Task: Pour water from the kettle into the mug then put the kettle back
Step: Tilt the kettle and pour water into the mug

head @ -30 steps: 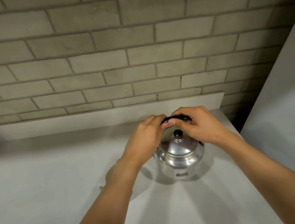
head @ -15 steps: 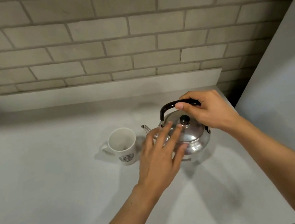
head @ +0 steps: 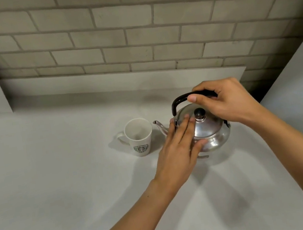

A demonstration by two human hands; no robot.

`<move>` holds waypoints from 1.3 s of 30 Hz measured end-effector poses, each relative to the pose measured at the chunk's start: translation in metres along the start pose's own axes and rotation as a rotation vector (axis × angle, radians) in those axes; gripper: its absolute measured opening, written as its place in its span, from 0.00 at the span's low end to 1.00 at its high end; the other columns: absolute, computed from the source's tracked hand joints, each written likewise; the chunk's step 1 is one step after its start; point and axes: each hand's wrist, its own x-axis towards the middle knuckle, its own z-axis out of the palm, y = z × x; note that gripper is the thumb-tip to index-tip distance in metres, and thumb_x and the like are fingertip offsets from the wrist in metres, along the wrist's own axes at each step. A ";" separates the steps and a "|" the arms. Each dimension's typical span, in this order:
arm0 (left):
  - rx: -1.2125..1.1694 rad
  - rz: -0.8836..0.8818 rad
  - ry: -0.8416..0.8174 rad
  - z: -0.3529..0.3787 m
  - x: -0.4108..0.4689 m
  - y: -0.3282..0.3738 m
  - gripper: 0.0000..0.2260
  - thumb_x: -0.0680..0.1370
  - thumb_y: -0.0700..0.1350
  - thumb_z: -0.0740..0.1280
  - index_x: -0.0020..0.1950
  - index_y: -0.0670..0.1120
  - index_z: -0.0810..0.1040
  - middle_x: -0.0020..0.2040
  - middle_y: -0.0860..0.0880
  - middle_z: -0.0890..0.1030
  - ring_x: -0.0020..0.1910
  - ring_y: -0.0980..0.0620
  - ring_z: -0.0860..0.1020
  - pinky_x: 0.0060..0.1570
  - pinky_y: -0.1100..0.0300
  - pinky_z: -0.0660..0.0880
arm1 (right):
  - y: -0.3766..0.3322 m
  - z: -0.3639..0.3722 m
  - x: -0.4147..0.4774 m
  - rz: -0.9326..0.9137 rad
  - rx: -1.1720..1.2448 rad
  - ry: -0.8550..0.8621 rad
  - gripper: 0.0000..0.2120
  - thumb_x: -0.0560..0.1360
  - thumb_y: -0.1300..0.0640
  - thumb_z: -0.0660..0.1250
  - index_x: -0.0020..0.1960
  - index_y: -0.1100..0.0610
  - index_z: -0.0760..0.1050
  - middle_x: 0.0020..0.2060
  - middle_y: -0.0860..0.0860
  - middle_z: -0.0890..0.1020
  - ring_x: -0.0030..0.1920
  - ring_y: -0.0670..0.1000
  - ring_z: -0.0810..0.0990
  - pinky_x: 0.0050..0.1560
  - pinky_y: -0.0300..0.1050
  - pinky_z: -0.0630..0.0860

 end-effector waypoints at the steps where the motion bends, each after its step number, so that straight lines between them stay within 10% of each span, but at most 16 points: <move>1: -0.026 -0.018 0.015 0.000 0.000 0.002 0.28 0.85 0.55 0.63 0.83 0.47 0.62 0.84 0.49 0.62 0.85 0.42 0.54 0.78 0.47 0.65 | -0.004 -0.002 0.003 -0.007 -0.009 -0.005 0.13 0.80 0.44 0.71 0.55 0.52 0.87 0.41 0.47 0.88 0.41 0.46 0.84 0.43 0.37 0.77; 8: -0.137 -0.090 0.079 -0.004 0.001 0.012 0.29 0.84 0.61 0.55 0.84 0.53 0.57 0.84 0.58 0.54 0.85 0.49 0.50 0.73 0.50 0.69 | -0.024 -0.012 0.024 -0.064 -0.082 -0.067 0.14 0.80 0.42 0.70 0.54 0.51 0.87 0.40 0.43 0.87 0.40 0.43 0.83 0.41 0.39 0.76; 16: -0.195 -0.127 0.094 -0.004 0.009 0.006 0.28 0.86 0.57 0.58 0.84 0.50 0.59 0.85 0.56 0.55 0.85 0.50 0.51 0.75 0.63 0.52 | -0.034 -0.006 0.047 -0.112 -0.156 -0.146 0.16 0.79 0.41 0.70 0.54 0.52 0.87 0.31 0.39 0.79 0.35 0.39 0.78 0.40 0.40 0.73; 30: -0.428 -0.194 0.216 -0.001 0.025 0.000 0.28 0.86 0.58 0.59 0.83 0.49 0.60 0.85 0.52 0.61 0.84 0.56 0.56 0.73 0.78 0.51 | -0.071 -0.003 0.091 -0.264 -0.399 -0.373 0.21 0.81 0.38 0.65 0.58 0.53 0.86 0.42 0.53 0.88 0.41 0.56 0.83 0.45 0.56 0.79; 39: -0.529 -0.204 0.280 -0.001 0.031 0.005 0.27 0.86 0.55 0.62 0.83 0.50 0.62 0.83 0.52 0.64 0.83 0.57 0.60 0.78 0.63 0.60 | -0.085 -0.004 0.100 -0.270 -0.412 -0.430 0.20 0.80 0.38 0.67 0.57 0.52 0.86 0.42 0.52 0.87 0.42 0.55 0.80 0.46 0.56 0.79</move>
